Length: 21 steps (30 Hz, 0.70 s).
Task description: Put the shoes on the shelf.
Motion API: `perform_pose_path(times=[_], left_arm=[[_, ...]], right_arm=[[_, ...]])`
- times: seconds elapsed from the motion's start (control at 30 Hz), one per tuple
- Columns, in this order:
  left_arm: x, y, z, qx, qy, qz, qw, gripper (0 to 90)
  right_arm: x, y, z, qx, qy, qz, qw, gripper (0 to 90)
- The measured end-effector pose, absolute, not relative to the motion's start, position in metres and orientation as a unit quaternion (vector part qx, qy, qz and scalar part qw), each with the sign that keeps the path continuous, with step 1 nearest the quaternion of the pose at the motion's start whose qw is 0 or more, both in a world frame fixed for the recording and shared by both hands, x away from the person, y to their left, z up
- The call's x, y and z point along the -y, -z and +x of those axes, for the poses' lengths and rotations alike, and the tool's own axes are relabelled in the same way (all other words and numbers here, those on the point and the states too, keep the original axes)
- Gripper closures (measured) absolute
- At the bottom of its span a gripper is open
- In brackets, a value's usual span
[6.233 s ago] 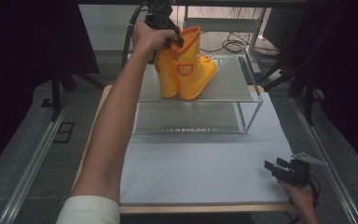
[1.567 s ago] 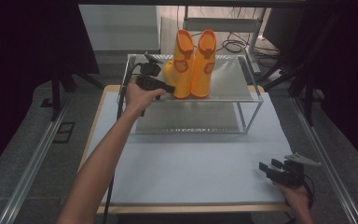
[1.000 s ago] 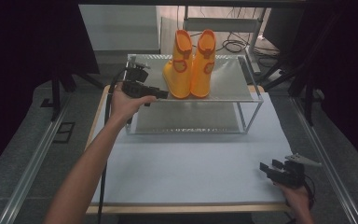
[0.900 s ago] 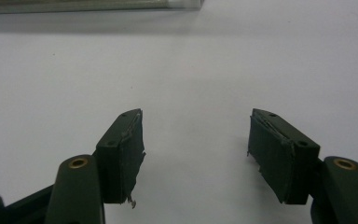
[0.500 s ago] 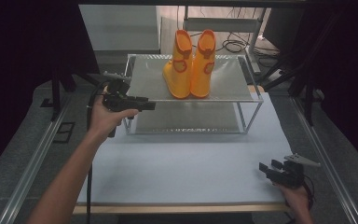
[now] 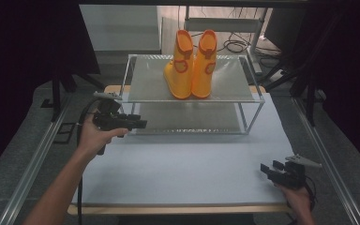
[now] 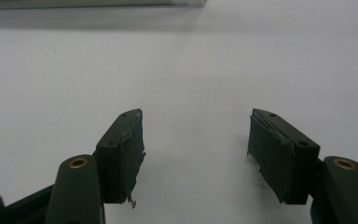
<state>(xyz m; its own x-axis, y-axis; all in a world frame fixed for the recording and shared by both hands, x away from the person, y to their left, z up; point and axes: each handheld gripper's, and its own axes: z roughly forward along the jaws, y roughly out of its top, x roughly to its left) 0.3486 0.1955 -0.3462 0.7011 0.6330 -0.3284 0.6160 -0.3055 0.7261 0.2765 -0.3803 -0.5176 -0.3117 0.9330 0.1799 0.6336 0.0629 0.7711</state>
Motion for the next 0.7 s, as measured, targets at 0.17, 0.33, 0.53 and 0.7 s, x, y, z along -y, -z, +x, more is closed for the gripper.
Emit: perform_pose_path(times=[0.17,0.33,0.53,0.7], left_arm=[[-0.2,0.359,0.339,-0.386,-0.004,0.81,0.441,54.8],[-0.202,0.374,0.335,-0.393,0.002,0.811,0.433,54.6],[-0.201,0.378,0.338,-0.396,0.003,0.813,0.427,54.3],[-0.197,0.377,0.338,-0.393,0.003,0.814,0.427,54.1]], right_arm=[[0.381,0.518,0.277,-0.705,-0.398,0.556,0.187,35.1],[0.379,0.518,0.277,-0.707,-0.398,0.554,0.187,35.2],[0.379,0.518,0.277,-0.707,-0.398,0.553,0.189,35.2],[0.379,0.518,0.278,-0.706,-0.399,0.554,0.188,35.1]])
